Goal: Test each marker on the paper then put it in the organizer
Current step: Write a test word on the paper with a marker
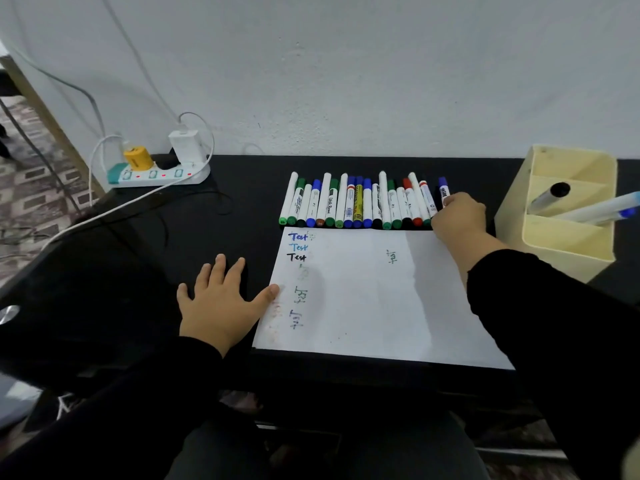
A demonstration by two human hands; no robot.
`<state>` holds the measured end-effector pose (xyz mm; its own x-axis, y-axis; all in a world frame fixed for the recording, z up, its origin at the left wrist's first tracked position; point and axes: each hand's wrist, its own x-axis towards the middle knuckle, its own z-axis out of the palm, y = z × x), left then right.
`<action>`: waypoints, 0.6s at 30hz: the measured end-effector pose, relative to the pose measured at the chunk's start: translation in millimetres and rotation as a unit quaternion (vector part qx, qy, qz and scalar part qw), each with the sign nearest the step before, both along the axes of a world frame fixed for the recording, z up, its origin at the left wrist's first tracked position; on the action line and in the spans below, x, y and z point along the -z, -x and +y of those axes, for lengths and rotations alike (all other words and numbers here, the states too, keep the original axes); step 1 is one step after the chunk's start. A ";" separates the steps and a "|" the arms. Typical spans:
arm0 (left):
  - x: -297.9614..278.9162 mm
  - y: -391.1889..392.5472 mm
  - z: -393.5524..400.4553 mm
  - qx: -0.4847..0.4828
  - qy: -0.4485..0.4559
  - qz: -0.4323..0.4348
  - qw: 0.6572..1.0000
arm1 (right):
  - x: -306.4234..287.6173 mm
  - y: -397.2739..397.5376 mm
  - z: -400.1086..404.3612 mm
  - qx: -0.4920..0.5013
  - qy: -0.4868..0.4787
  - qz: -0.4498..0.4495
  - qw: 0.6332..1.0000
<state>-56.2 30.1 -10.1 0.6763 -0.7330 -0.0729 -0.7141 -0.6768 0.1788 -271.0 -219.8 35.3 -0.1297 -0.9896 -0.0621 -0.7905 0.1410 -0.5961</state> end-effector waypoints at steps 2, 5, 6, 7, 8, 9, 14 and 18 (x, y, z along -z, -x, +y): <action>-0.5 0.0 0.3 0.001 -0.001 0.001 1.000 | -7.5 0.1 5.8 0.020 0.017 -0.043 0.999; -0.7 -0.3 0.9 0.004 -0.003 0.002 1.000 | -17.9 1.0 19.9 0.011 0.037 -0.119 0.992; -0.9 0.0 1.1 0.005 -0.003 0.002 1.000 | -21.2 2.0 26.3 0.006 0.044 -0.145 0.988; -1.2 0.2 1.2 0.007 -0.003 0.002 1.000 | -24.8 2.9 32.9 0.001 0.049 -0.170 0.984; -1.1 -0.1 1.0 0.007 -0.003 0.002 1.000 | -27.3 3.2 38.5 -0.005 0.051 -0.198 0.979; -1.5 0.1 1.1 0.008 -0.002 0.002 1.000 | -30.5 4.3 45.6 -0.008 0.052 -0.229 0.972; -3.3 1.3 3.0 0.017 -0.007 0.006 1.000 | -48.5 9.9 85.6 -0.002 0.025 -0.366 0.930; -5.3 3.0 5.6 0.024 -0.004 0.021 0.999 | -63.7 14.9 113.1 0.044 -0.055 -0.402 0.913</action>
